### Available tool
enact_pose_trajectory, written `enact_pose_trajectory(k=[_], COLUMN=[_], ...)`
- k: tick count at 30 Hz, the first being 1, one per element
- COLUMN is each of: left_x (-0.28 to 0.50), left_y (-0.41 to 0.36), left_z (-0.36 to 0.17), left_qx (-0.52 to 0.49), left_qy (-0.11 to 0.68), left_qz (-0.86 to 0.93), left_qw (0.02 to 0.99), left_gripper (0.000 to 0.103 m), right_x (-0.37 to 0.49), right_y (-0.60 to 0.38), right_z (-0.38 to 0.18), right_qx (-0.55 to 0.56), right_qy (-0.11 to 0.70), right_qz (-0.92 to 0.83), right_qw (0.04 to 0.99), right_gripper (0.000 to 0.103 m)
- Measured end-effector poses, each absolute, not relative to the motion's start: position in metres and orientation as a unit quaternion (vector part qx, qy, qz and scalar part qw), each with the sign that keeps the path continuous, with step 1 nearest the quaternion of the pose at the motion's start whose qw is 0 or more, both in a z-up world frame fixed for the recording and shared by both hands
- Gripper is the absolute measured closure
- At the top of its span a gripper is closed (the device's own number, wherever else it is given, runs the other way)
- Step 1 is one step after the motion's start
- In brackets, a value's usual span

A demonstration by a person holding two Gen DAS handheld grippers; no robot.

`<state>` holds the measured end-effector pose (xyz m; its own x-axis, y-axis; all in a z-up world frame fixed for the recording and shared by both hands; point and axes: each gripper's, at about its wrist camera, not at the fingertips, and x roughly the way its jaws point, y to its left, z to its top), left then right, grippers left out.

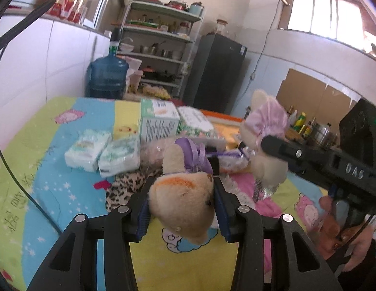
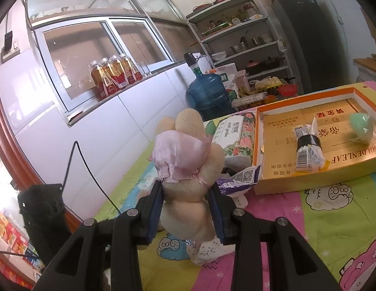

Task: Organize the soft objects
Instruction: 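Grasp the purple-bow plush bear with the left gripper while the right gripper grasps the pink-hatted bunny, then carry the bear and bunny into the orange box and release both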

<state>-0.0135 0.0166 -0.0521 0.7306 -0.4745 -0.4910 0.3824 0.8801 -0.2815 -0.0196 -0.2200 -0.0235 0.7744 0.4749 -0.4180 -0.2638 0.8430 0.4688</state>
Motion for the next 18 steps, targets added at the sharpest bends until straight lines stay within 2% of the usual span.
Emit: enact_pose_trajectory(k=[18], left_x=[-0.009], left_y=[-0.013], left_z=[-0.013], left_qx=[-0.063], left_qy=[0.253], left_qz=[-0.233], left_qw=[0.937], left_gripper=[0.056], right_x=[-0.032], right_y=[-0.248], right_z=[-0.009], right_qx=[0.199], right_qy=[0.248], right_qz=[0.181], right_qw=[0.931], right_gripper=[0.066])
